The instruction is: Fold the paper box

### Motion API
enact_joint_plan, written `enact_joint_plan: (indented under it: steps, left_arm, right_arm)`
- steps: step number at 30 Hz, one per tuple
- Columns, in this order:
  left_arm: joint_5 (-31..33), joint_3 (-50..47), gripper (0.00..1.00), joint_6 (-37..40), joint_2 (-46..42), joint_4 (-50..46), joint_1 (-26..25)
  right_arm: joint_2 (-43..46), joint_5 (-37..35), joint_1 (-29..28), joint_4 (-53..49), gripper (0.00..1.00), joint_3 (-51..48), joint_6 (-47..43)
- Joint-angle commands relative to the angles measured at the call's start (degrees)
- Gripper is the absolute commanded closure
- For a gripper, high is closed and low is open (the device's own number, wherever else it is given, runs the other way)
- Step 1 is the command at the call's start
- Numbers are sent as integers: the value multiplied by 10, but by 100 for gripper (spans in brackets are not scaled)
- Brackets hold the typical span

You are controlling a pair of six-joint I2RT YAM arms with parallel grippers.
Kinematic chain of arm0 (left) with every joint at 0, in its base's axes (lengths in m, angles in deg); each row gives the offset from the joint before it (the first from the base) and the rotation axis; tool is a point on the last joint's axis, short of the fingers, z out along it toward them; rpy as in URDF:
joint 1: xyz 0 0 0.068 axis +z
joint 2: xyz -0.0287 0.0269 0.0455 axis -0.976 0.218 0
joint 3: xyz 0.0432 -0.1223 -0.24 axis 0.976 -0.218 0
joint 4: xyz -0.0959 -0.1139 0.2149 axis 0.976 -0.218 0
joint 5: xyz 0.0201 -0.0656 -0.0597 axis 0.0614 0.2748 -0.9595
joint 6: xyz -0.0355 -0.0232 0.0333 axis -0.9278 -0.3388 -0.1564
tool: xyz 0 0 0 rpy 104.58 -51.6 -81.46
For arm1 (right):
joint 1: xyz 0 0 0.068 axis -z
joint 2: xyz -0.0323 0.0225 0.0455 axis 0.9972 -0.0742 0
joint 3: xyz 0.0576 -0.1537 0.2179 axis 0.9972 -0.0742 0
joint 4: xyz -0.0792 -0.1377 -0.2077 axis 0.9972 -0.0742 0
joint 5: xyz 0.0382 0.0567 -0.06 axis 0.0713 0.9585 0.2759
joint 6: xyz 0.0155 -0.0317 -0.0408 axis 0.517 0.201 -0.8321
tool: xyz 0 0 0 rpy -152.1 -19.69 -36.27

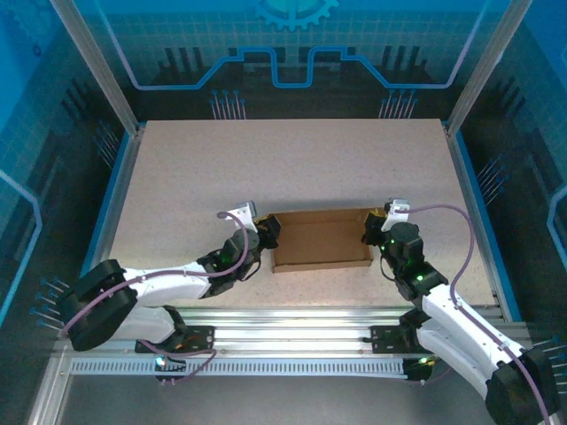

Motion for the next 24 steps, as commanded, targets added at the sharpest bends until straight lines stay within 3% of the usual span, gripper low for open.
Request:
enact_joint_plan:
  steps: [1, 24]
  left_arm:
    - [-47, 9, 79, -16, -12, -28, -11]
    - [-53, 35, 82, -63, 5, -27, -7]
  right_arm:
    - [-15, 41, -21, -55, 94, -24, 4]
    - [-19, 39, -27, -54, 94, -22, 9]
